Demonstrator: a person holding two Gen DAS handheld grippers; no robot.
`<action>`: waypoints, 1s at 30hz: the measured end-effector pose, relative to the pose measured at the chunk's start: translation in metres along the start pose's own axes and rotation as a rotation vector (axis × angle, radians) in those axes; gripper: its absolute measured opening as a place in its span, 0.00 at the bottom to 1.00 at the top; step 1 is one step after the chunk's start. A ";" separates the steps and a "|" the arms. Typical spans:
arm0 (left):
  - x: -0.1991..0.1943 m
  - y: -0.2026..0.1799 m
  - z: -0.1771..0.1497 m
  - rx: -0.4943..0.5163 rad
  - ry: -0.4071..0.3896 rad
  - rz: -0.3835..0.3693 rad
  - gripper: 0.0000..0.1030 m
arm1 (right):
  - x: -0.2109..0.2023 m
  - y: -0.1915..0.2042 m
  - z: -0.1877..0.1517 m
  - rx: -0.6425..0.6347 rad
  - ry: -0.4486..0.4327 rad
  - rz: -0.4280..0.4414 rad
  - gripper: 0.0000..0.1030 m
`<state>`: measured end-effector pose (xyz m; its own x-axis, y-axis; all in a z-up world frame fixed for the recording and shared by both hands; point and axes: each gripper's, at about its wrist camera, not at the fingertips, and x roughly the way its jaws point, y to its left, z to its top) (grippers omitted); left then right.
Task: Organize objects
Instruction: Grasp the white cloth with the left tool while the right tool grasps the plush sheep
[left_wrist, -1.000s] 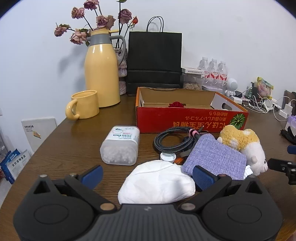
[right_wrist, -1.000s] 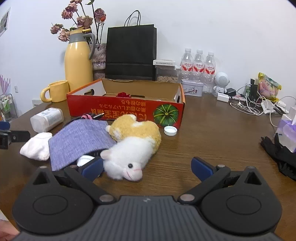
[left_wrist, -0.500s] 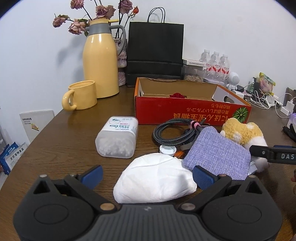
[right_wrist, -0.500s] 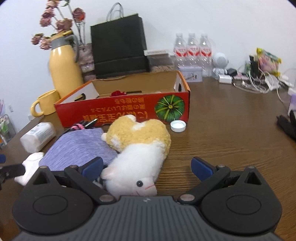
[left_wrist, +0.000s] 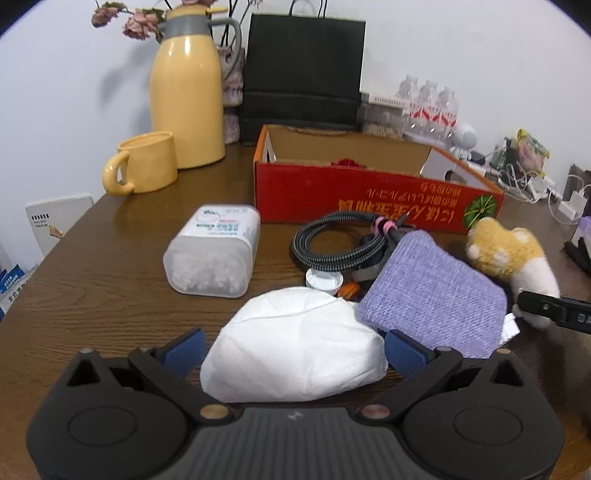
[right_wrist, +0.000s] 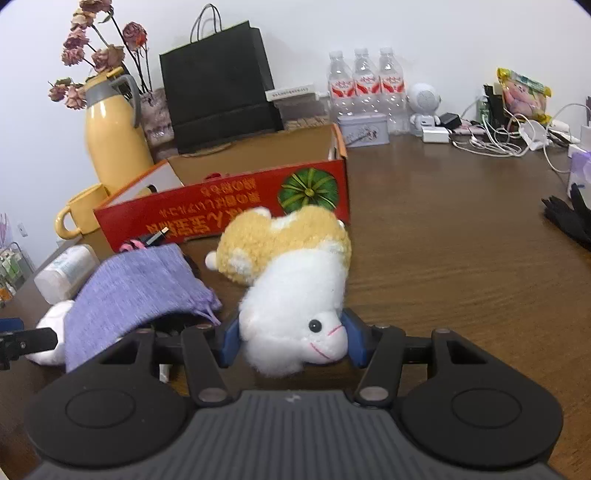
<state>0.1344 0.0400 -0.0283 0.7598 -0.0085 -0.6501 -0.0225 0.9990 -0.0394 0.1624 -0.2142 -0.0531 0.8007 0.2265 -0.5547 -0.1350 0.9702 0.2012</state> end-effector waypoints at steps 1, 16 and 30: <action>0.005 0.000 0.000 -0.004 0.016 0.006 1.00 | 0.000 -0.001 -0.001 0.001 -0.001 0.003 0.54; 0.019 -0.007 -0.008 0.017 -0.003 0.059 1.00 | 0.000 0.004 -0.004 -0.042 -0.005 -0.014 0.55; -0.008 -0.012 -0.024 0.030 -0.055 0.041 0.49 | 0.000 0.005 -0.005 -0.051 -0.006 -0.018 0.55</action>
<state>0.1131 0.0270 -0.0410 0.7934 0.0344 -0.6077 -0.0356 0.9993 0.0100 0.1588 -0.2090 -0.0556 0.8065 0.2085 -0.5532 -0.1498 0.9773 0.1499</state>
